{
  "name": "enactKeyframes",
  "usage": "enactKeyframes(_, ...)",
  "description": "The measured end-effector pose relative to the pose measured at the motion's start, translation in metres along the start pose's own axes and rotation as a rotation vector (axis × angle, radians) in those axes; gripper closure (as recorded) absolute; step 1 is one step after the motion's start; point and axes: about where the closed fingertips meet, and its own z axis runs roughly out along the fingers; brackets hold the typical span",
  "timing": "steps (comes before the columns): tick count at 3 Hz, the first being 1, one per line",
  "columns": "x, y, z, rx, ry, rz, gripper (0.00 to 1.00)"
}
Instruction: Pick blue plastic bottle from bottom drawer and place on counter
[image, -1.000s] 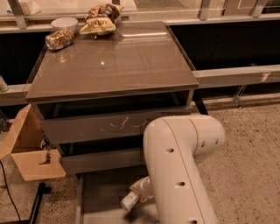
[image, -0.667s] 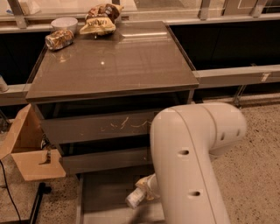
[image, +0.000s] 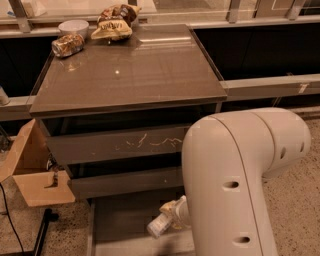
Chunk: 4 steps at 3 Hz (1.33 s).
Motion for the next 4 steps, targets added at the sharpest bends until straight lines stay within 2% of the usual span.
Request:
enactKeyframes(1,-0.011,-0.013,-0.015,0.003,-0.011,0.009,1.0)
enactKeyframes(2,-0.036,-0.034,-0.036,-0.037,-0.037,-0.016,1.0)
enactKeyframes(3,-0.072,-0.037,-0.048,-0.157,-0.06,-0.019,1.0)
enactKeyframes(4,-0.088,-0.045,-0.051,-0.2,-0.096,0.079,1.0)
